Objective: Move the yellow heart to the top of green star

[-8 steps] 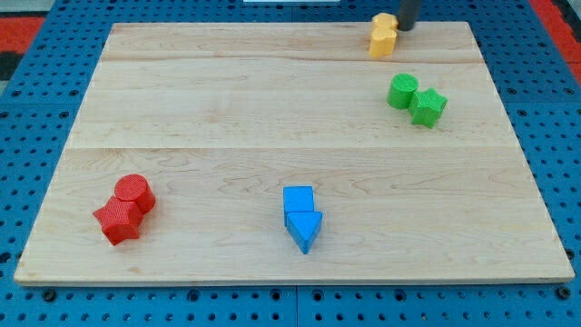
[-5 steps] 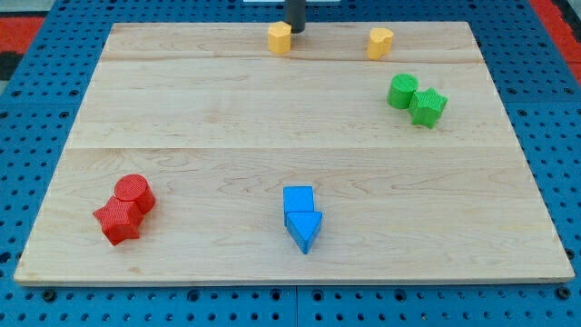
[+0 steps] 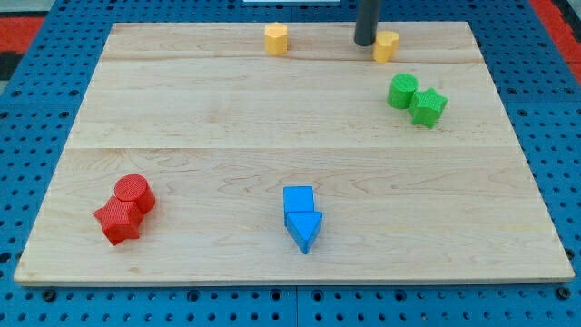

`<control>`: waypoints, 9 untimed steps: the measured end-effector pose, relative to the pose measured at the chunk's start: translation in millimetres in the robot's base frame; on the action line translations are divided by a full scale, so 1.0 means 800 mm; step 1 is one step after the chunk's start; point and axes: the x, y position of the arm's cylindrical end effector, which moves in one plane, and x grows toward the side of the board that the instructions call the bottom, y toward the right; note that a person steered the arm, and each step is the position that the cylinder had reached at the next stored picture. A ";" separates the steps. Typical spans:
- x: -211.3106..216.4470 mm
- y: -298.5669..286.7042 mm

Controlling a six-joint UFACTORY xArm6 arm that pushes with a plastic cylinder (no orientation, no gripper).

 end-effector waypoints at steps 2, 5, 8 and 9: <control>-0.006 0.065; 0.067 0.064; 0.089 0.133; 0.123 0.152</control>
